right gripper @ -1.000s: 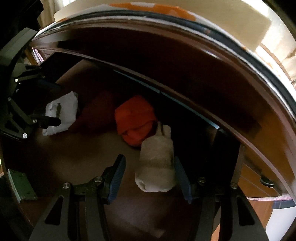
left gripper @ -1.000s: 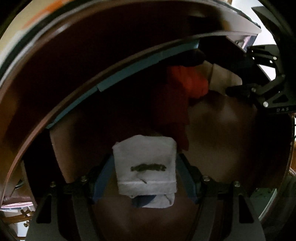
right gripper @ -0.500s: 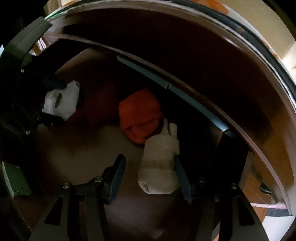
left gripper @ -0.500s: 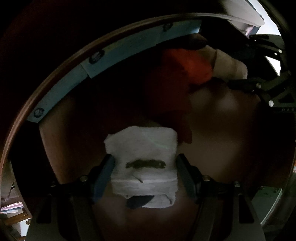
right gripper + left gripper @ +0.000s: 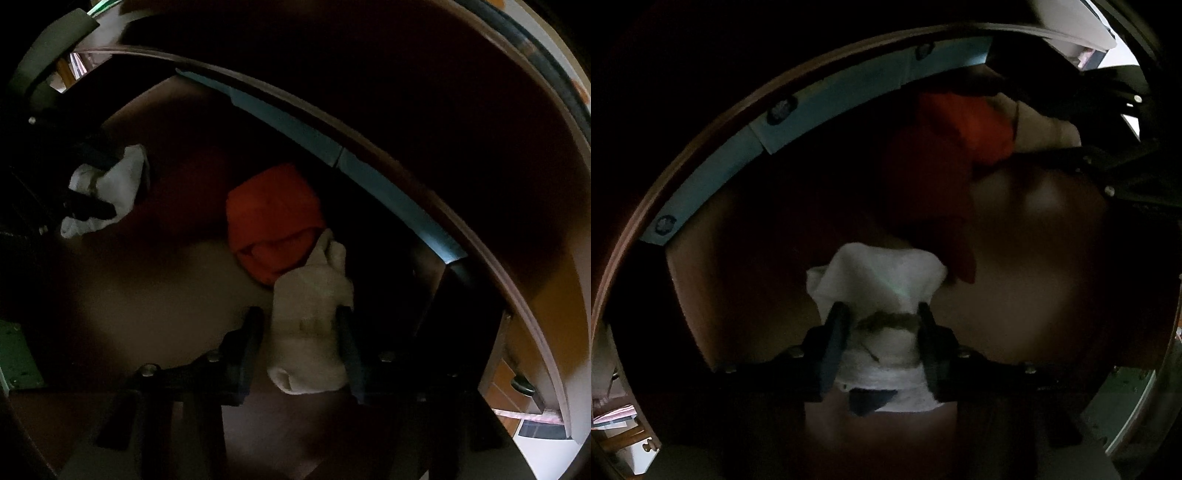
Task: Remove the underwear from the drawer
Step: 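Grasp a beige sock with the right tool while the left tool grasps a white sock, then lift the beige and white socks out of the drawer toward the tray with both tools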
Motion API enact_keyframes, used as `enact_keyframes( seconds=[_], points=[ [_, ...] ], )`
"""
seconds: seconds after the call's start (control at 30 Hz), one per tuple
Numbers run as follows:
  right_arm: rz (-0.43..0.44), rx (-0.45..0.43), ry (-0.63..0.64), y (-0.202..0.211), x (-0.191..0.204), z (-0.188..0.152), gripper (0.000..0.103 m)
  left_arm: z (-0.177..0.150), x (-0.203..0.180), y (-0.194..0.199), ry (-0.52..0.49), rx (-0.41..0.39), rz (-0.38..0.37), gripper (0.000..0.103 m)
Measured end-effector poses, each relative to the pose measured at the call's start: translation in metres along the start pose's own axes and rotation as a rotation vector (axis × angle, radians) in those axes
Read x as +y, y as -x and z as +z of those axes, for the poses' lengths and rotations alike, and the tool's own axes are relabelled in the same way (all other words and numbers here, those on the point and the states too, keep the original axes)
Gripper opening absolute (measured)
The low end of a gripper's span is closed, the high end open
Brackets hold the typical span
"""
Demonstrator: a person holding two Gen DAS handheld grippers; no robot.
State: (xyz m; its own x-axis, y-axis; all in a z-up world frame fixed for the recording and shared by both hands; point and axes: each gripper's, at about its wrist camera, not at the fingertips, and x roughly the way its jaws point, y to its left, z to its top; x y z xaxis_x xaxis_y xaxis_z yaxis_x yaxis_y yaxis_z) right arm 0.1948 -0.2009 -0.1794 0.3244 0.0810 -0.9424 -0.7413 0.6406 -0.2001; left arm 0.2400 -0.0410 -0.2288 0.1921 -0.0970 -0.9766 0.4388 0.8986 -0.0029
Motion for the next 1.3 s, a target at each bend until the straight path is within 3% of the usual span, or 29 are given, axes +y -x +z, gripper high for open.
enact_keyframes(
  seconds=[0.07,0.33,0.63,1.07,1.3],
  points=[
    [-0.01,0.002,0.008,0.0,0.003,0.0,0.036,0.002,-0.002,0.001,-0.009,-0.007,0.003,0.027],
    [-0.009,-0.027,0.037,0.005,0.02,-0.003,0.032,0.01,-0.004,0.003,-0.028,-0.027,0.002,0.015],
    [0.0,-0.083,0.031,0.013,0.026,-0.005,0.031,0.008,-0.008,0.001,-0.007,-0.068,0.005,0.013],
    [0.025,-0.199,0.069,0.042,0.035,-0.016,0.031,-0.002,-0.008,0.037,0.045,-0.183,0.029,0.013],
    [0.033,-0.237,0.074,0.054,0.02,-0.016,0.031,-0.015,-0.005,0.048,0.077,-0.223,0.025,0.013]
  ],
)
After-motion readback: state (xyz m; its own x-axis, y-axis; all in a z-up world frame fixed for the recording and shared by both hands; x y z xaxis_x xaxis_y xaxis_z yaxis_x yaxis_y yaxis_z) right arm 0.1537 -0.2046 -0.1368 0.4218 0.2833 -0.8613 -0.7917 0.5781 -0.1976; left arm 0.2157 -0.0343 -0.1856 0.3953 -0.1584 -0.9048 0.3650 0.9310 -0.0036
